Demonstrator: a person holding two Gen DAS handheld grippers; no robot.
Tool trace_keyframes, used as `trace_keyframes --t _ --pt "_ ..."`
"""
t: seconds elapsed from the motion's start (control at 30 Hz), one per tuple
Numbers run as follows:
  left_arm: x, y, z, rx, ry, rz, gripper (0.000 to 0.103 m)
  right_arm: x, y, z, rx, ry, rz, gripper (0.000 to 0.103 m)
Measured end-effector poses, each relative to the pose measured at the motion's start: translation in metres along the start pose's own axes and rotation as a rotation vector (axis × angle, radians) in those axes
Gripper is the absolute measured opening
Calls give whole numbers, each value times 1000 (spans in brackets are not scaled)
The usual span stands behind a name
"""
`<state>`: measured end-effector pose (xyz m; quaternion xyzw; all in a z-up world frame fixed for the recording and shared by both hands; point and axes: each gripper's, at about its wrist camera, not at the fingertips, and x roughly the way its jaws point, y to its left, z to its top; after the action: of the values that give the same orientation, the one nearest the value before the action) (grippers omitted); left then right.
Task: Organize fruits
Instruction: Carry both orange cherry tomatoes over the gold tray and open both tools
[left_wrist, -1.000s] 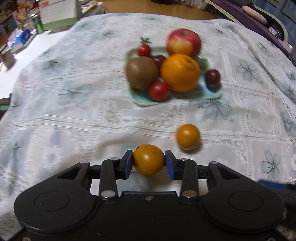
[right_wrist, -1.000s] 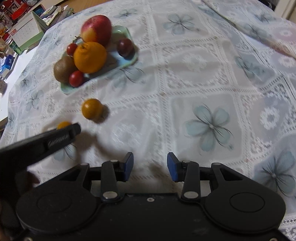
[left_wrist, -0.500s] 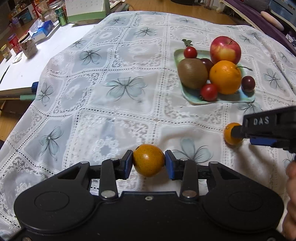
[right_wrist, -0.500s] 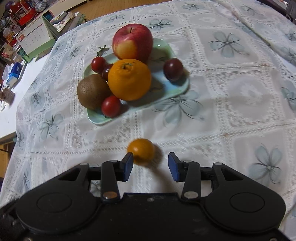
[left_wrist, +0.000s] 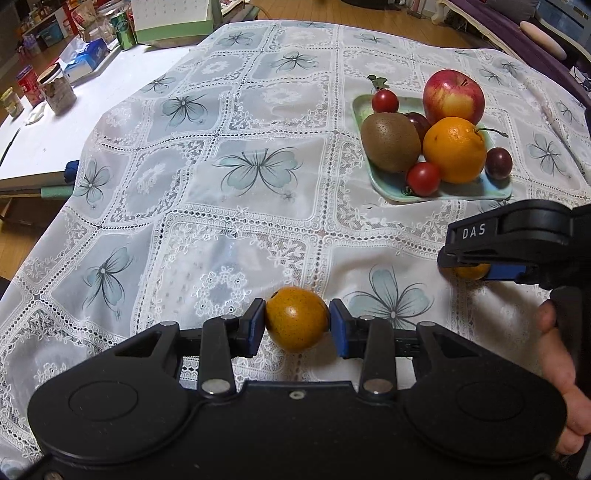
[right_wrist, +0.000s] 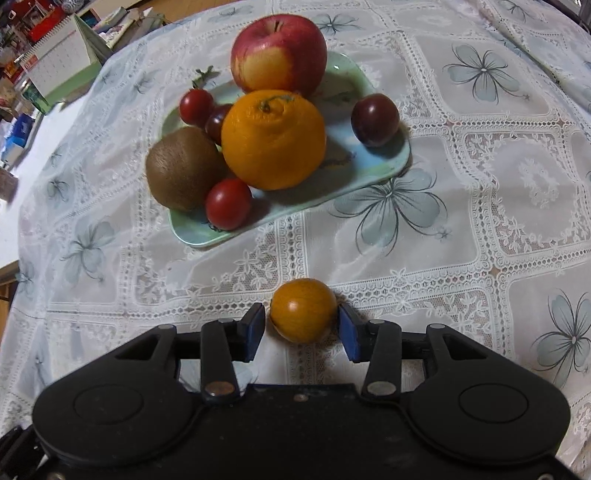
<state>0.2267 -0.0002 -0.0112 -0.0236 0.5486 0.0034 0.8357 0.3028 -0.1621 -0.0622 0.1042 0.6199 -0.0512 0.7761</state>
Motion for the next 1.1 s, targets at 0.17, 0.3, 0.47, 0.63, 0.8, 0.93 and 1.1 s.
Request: trace_keyframes --t 0.17,0.3,0.47,0.63,0.8,0.93,1.1 --pt "-3 -3 -2 6 5 -8 47 -5 0 -4 -30 -21 -14 39" --pt "-13 -5 -6 15 1 -23 47 -12 -6 -8 -26 -16 -25 39" --pt "-37 -8 -14 39 -27 -45 47 -37 -17 -22 -42 -26 -14 39" --pt "-64 -11 -36 92 -52 -79 47 -72 -31 -52 -69 -39 13 39" --pt "-85 -9 -68 136 -65 -89 47 -102 -45 -91 -101 -35 36 39" --pt "-94 -8 -93 157 -73 -101 47 -124 -57 -123 -126 -45 45 39" --pt "-96 -8 -117 162 -65 -121 47 -137 -69 -159 -151 -27 53 39"
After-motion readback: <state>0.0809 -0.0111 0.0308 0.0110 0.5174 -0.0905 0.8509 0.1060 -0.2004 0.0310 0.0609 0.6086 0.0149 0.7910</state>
